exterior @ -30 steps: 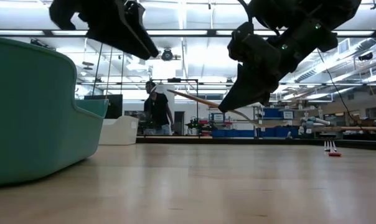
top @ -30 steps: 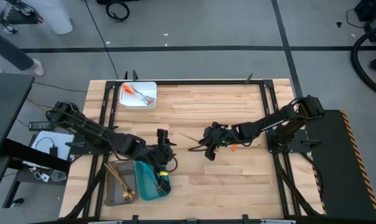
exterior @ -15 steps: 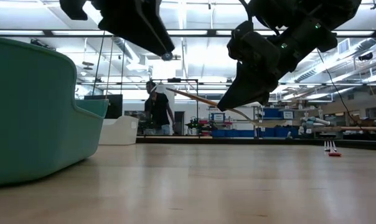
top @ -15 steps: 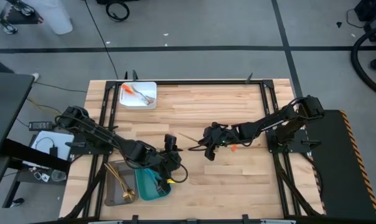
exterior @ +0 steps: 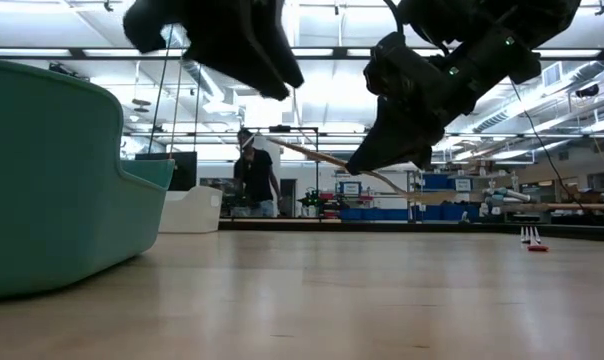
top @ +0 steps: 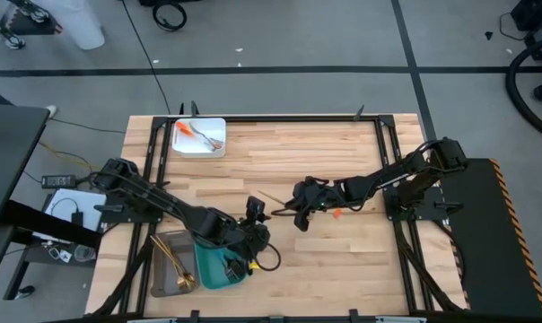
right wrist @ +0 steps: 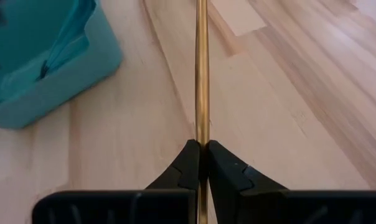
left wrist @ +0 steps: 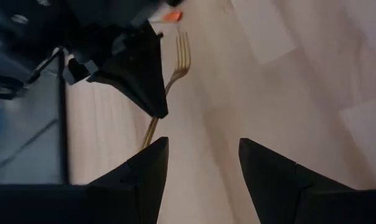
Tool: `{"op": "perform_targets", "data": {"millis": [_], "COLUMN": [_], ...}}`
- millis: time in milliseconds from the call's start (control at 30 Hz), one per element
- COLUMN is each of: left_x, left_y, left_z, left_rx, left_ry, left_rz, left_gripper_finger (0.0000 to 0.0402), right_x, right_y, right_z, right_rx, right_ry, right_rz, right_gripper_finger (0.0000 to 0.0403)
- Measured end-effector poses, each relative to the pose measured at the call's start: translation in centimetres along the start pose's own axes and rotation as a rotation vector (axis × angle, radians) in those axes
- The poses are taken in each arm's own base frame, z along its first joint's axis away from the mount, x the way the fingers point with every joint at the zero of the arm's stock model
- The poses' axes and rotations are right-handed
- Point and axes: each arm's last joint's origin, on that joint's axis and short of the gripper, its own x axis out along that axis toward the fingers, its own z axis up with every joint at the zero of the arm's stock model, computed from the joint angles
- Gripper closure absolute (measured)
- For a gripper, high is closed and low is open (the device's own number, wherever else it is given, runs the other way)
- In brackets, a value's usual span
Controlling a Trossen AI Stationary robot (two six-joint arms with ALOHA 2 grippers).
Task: Sort silverware by color (type)
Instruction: Put the gold fork into the black bin
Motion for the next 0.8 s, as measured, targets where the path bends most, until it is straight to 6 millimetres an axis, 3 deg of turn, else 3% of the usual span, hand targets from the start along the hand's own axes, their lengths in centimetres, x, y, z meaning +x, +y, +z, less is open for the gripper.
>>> {"op": "perform_targets", "data": {"millis": [400, 667, 800], "left_x": [3.8, 4.9, 4.9], "left_y": [-1.0, 0.0, 0.0], "left_z": [-0.9, -1.1, -1.1], "left_rx": [0.402, 0.418, 0.462], "left_ry": [0.175, 0.197, 0.203], "left_rz": [0.204, 0.230, 0.227], "left_gripper_finger": [0.0196, 0.0199, 0.0223], "right_x": [0.0, -0.1, -0.1], "right_y": [0.4, 0.8, 0.8], "right_z": [0.3, 0.6, 0.7], "right_rx": [0.148, 0.165, 0.170], "right_ry": [-0.007, -0.024, -0.030], "right_rz": [0.076, 0.144, 0.148], "right_gripper_finger": [0.0376, 0.0376, 0.0376]}}
